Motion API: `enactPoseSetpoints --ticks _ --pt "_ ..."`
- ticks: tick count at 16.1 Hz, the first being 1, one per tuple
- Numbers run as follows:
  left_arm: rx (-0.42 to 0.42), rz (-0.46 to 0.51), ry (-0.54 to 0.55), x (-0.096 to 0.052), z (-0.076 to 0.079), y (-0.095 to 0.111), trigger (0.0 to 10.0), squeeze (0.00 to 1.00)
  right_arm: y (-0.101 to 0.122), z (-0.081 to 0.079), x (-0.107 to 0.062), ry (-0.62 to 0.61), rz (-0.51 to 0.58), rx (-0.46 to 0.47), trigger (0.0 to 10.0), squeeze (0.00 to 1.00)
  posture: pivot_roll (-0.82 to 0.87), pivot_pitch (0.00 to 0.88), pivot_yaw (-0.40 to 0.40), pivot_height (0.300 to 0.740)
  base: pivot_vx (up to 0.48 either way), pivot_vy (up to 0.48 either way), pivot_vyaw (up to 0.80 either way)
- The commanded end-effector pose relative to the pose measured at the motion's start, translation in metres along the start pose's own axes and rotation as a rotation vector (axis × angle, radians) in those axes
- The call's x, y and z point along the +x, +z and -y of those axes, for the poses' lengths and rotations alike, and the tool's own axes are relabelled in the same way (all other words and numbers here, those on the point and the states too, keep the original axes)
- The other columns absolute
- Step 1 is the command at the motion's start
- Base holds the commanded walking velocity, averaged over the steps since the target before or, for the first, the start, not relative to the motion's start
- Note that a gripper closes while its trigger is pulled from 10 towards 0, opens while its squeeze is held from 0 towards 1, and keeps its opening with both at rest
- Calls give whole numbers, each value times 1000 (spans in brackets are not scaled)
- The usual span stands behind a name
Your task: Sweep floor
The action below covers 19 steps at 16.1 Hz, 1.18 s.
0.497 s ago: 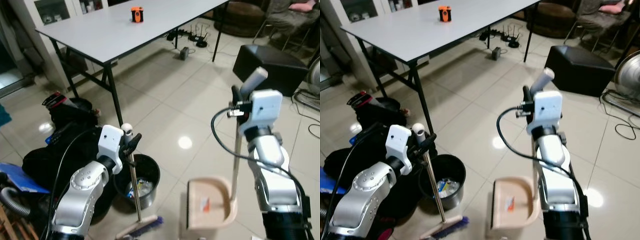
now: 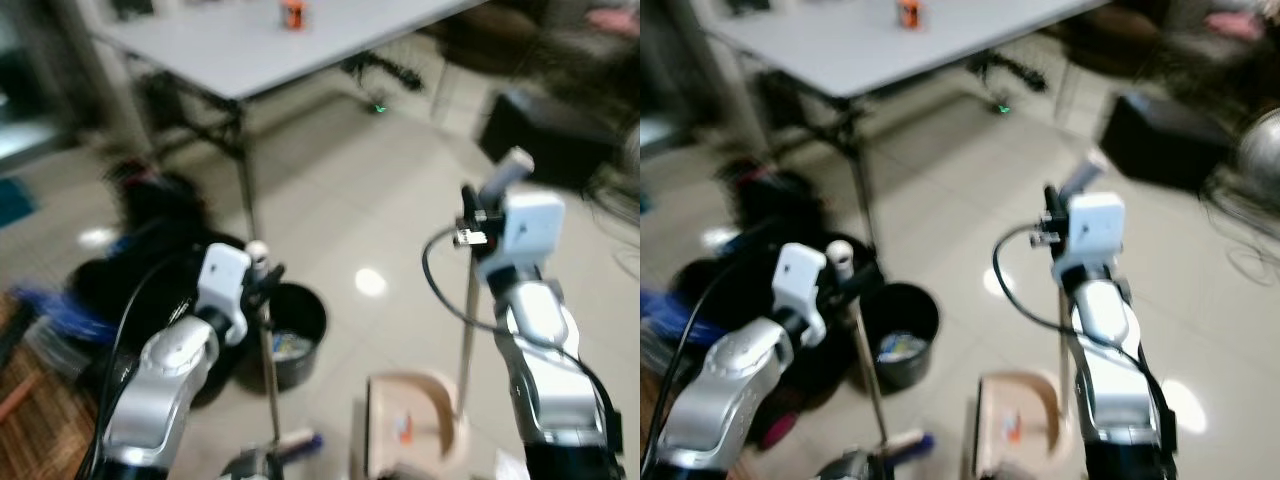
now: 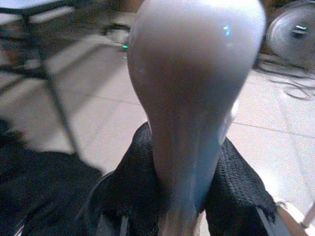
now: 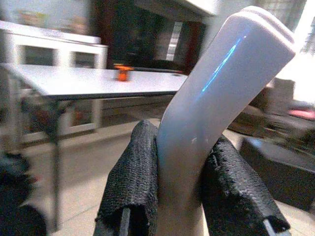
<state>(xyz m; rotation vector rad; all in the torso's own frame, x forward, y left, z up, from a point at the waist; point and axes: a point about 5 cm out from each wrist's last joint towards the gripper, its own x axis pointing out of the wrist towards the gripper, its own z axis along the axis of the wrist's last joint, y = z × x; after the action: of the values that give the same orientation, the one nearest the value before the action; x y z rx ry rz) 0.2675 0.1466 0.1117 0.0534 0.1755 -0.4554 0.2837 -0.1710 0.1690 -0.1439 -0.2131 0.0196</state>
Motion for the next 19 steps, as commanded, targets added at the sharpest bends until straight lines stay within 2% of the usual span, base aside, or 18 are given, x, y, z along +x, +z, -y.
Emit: enactPoseSetpoints --ticks 1,4,6,8,11,14,16,18,19 --pt "12 -3 -3 -1 1 1 10000 0 7 -1 0 -4 23 14 10000 0 -96 0 18 740 -371 0 0" --pt "19 4 -13 1 1 3 10000 0 -1 -1 -5 -12 -38 29 10000 0 -100 0 22 740 -330 0 0" --pt "30 4 -29 5 2 5 10000 0 -8 1 -10 -57 -103 51 10000 0 -106 0 30 740 0 0 -244" --pt "30 14 -41 11 5 9 10000 0 -9 4 -13 -90 -123 79 10000 0 -109 0 33 740 0 0 -800" --pt "22 30 -65 18 10 13 10000 0 -8 8 -18 -126 -133 73 10000 0 -136 0 57 740 0 0 -800" --pt "64 48 -56 25 13 16 10000 0 -9 14 -23 -158 -151 61 10000 0 -135 0 63 740 0 0 -800" --pt "50 58 -64 26 13 17 10000 0 -7 16 -25 -175 -148 52 10000 0 -142 0 67 740 0 0 -800" --pt "13 86 -47 27 10 21 10000 0 0 22 -27 -187 -131 -12 10000 0 -153 0 53 740 0 0 -800" --pt "22 117 -28 27 7 25 10000 0 3 25 -28 -206 -127 -13 10000 0 -154 0 45 740 0 0 -800"
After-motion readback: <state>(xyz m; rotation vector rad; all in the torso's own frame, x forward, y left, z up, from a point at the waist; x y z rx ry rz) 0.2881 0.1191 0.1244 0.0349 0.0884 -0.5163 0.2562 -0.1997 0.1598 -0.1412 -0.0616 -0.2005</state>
